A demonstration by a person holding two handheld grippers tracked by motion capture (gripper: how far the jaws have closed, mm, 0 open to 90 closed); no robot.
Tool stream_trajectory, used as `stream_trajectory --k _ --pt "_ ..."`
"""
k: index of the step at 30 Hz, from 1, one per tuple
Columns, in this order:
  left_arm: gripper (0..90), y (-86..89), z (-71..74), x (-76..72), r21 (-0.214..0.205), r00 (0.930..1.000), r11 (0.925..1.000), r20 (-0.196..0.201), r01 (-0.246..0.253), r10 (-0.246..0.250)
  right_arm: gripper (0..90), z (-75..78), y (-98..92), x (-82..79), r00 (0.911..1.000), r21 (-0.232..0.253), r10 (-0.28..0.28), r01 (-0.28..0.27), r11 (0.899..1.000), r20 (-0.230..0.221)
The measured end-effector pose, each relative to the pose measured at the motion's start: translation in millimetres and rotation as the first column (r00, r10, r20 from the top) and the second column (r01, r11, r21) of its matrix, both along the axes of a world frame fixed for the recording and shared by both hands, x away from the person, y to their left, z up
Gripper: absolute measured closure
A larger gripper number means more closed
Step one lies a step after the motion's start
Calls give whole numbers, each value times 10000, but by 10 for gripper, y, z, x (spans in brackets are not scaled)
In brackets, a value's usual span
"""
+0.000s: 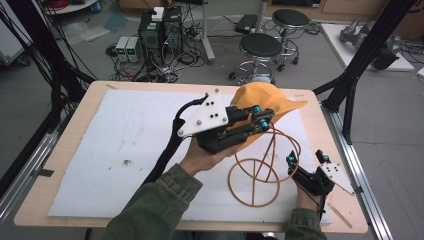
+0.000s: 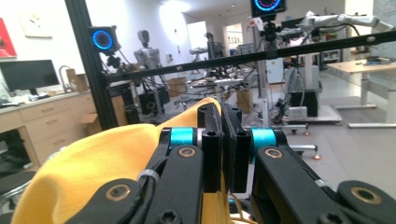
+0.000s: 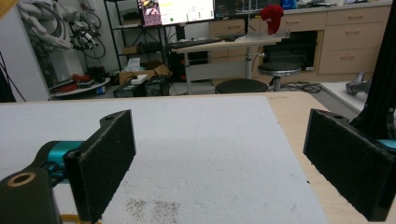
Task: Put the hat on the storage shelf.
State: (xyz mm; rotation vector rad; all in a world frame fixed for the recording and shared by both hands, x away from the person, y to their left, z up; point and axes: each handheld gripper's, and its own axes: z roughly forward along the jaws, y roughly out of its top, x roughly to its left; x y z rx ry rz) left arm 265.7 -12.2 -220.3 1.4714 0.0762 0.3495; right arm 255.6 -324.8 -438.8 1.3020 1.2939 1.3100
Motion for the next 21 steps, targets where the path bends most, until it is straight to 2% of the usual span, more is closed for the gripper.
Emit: stream_trajectory --k 5,9,11,12,16,18,19,20,21 --pt "868 -91 -68 -56 242 9995 9992 -6 306 -306 81 1 -2 -2 10000 40 24 -24 10000 41" --pt "868 -232 -135 -131 729 9977 9951 86 670 -678 81 3 -7 -6 10000 135 5 -6 9999 61" --pt "868 -315 -185 -172 1152 9957 9894 161 884 -909 81 2 -8 -6 10000 155 5 -6 9999 84" --pt "868 -315 -185 -172 1152 9957 9894 161 884 -909 81 2 -9 -6 10000 153 6 -7 9999 83" --pt "868 -409 -256 -241 1789 9929 9773 150 1135 -1181 81 3 -11 -8 10000 148 5 -6 9999 43" --pt "868 -450 -291 -278 2117 9908 9688 138 1290 -1349 81 1 -14 -4 10000 136 -20 20 9999 24" --pt "868 -484 -331 -310 2382 9890 9611 129 1401 -1473 81 1 -14 -4 10000 141 -23 23 9999 14" --pt "868 -484 -331 -310 2382 9890 9611 129 1401 -1473 81 0 -13 -4 10000 135 -31 31 9999 42" --pt "868 -497 -352 -320 2520 9882 9570 149 1439 -1526 81 2 -13 -6 10000 136 -17 17 9999 39"
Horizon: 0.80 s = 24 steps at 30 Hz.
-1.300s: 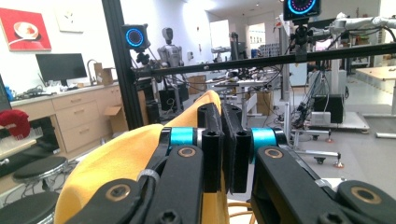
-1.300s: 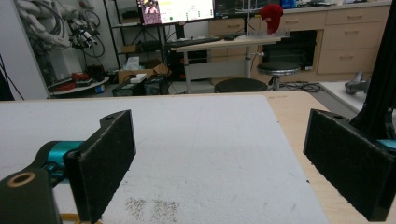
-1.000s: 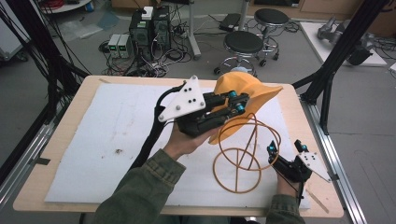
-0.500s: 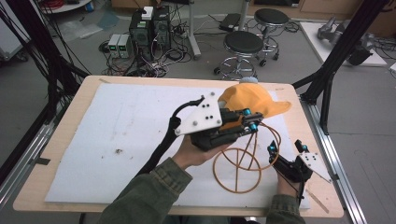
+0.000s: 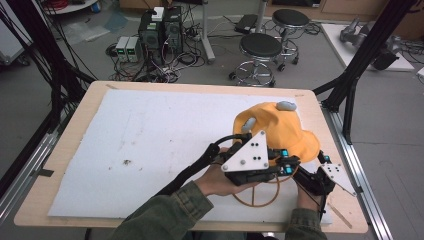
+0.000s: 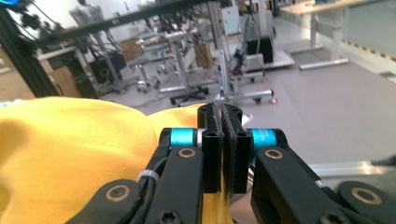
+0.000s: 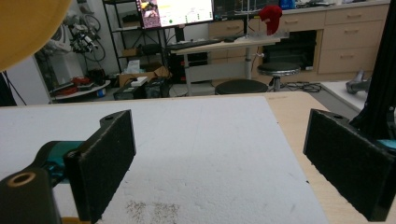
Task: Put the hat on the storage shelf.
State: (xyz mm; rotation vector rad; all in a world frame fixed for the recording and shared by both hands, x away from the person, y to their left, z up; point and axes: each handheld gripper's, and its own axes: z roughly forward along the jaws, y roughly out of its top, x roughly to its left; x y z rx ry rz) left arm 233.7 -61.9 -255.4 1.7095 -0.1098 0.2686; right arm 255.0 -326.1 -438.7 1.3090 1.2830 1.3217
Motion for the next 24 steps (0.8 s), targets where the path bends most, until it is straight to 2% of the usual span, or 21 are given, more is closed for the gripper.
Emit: stream_trajectory --k 2,10,23,24 --pt "868 -34 -67 -24 355 10000 9993 51 82 -84 81 2 -1 -2 10000 20 1 -1 10000 -3" --pt "864 -15 -181 -67 721 9993 9968 -171 339 -327 82 1 4 1 10000 91 -44 44 9999 -6" --pt "854 41 -308 -53 763 9972 9959 -609 490 -444 81 0 0 1 10000 31 -45 45 10000 6" --pt "848 44 -322 -41 895 9959 9943 -755 575 -508 81 0 1 1 10000 37 -47 47 10000 14"
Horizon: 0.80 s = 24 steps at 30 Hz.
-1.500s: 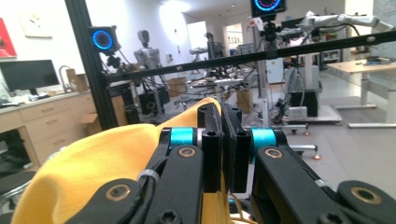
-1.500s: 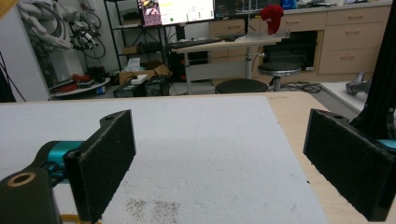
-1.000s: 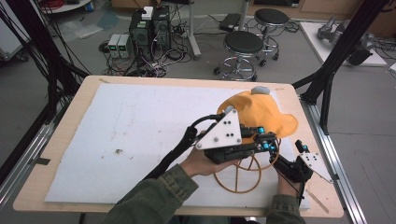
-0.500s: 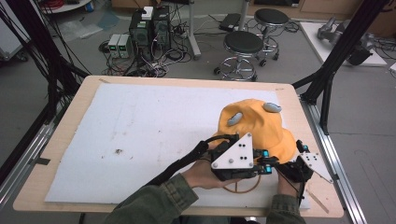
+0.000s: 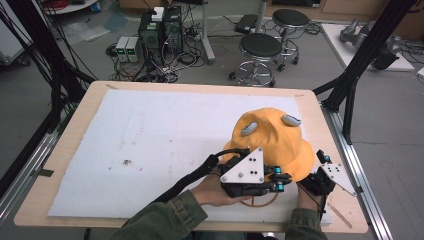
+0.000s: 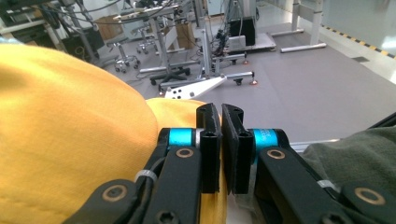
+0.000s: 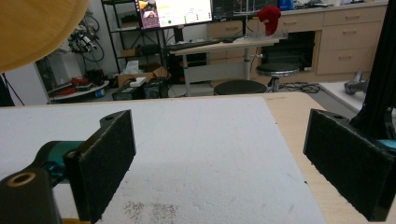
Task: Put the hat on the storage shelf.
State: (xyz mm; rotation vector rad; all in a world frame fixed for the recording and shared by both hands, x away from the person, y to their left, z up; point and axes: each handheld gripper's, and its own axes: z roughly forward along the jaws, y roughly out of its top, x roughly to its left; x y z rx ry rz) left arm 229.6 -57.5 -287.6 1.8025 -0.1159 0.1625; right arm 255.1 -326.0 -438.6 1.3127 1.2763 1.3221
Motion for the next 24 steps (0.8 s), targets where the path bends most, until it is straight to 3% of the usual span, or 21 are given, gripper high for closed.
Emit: stream_trajectory --k 7,8,11,13,17,24 --pt "785 9 -6 26 173 9995 9997 -261 159 -154 81 1 3 -1 10000 31 9 -9 10000 -61" --pt "717 11 -4 29 159 9992 9996 -340 212 -207 81 1 0 1 10000 5 -2 2 10000 -46" --pt "673 18 1 43 88 9982 9994 -511 331 -326 81 0 0 0 10000 1 -5 5 10000 -3" --pt "577 22 5 46 -37 9968 9989 -649 458 -460 81 0 0 -1 10000 -11 2 -2 10000 -15" --pt "480 41 23 43 -242 9960 9985 -729 492 -508 81 0 -3 -1 10000 -55 25 -25 10000 14" --pt "480 115 57 67 -385 9954 9984 -848 410 -442 81 -3 -3 0 10000 -49 -5 5 10000 -14"
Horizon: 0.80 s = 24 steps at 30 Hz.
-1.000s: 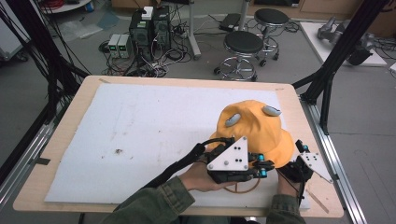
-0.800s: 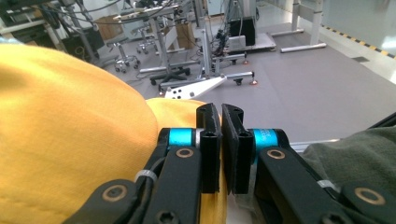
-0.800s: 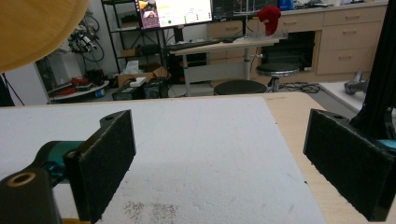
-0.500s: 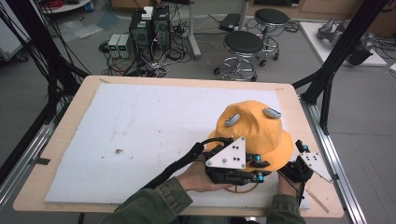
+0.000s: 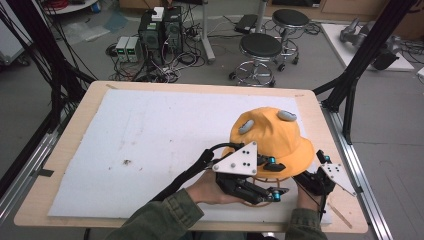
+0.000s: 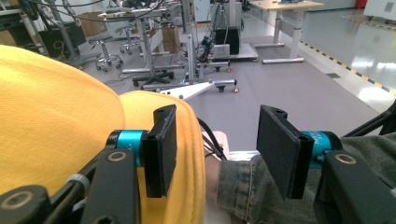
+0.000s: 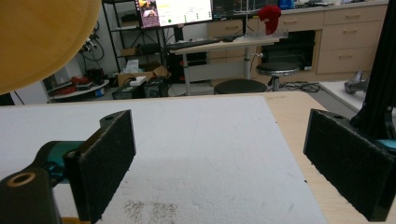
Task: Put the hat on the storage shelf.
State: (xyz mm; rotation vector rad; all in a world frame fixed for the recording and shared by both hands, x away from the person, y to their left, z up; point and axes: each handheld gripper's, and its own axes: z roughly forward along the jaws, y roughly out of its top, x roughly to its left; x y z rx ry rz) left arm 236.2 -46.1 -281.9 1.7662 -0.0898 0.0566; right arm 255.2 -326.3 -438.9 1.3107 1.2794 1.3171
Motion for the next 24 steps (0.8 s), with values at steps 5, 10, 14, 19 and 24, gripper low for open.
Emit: stream_trajectory --k 5,10,14,19,24 --pt "469 77 51 -5 -254 9998 9995 97 -179 181 81 -2 -1 1 10000 -13 -9 9 10000 1" --pt "468 195 121 10 -491 9989 9978 174 -435 444 81 -3 -1 3 10000 -95 27 -27 10000 -3" --pt "467 296 172 25 -716 9977 9954 196 -632 647 81 -4 0 3 10000 -92 14 -14 10000 -13" --pt "467 423 228 51 -1007 9947 9902 244 -967 996 81 -4 3 3 10000 -76 15 -15 10000 -40" --pt "466 592 285 94 -1479 9897 9792 158 -1385 1424 81 -5 2 2 10000 -79 17 -17 10000 -38"
